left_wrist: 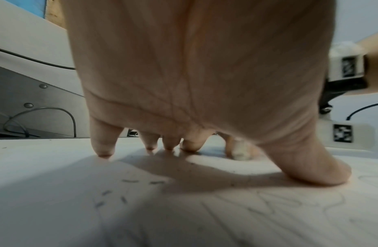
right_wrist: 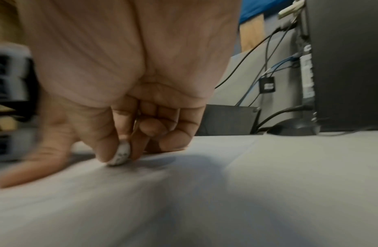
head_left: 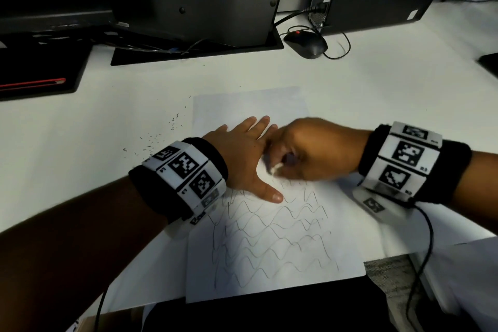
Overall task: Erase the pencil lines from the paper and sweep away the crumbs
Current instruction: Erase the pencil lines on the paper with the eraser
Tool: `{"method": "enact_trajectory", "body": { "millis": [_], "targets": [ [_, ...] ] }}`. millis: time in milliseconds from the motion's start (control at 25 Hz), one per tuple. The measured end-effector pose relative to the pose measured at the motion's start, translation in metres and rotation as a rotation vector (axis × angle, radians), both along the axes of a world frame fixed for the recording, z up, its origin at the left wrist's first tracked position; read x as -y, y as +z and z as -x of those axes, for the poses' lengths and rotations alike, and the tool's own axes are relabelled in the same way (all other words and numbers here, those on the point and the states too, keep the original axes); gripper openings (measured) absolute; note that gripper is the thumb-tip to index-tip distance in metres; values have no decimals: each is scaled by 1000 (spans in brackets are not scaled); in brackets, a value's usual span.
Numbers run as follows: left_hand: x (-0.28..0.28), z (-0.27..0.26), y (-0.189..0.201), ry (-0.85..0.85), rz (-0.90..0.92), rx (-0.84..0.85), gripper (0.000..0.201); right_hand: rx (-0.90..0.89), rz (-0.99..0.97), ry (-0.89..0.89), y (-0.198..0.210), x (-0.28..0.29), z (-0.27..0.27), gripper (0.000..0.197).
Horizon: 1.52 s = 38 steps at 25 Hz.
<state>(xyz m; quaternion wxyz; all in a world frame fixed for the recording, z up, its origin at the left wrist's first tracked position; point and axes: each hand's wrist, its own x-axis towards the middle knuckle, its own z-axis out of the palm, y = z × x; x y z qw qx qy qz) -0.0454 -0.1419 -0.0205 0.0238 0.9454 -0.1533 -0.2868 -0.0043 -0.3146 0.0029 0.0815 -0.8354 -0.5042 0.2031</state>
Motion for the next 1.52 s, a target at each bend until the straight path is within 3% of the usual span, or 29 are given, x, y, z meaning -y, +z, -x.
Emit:
{"method": "enact_trajectory", "body": {
  "millis": [120,280,440,600,760,920,1120,1280,1440,1520],
  "targets": [
    [1,0,0,7,-24,6,131,103,-37,-114,4,4,-17,17],
    [-2,1,0,-6,-16,12,132,-12,-4,49,0,5,9,12],
    [-1,0,-1,-9,-36,5,134,89,-38,-118,4,9,-12,15],
    [-2,1,0,-11,-25,8,132,36,26,57,2,7,9,13],
    [-1,1,0,-9,-33,4,133,84,-27,-89,4,9,-7,15],
    [-4,4,1,-23,-41,11,132,12,-21,38,0,10,7,13],
    [-8,8,5,-14,-72,-6,135,49,-215,-180,-6,17,-23,14],
    [1,3,7,-19,-111,16,135,26,-174,-176,-12,17,-23,13],
    [12,-1,3,-31,-2,23,128,18,-178,-208,-12,14,-26,13],
    [12,-1,1,-33,9,7,123,34,-184,-140,-14,14,-17,13]
  ]
}}
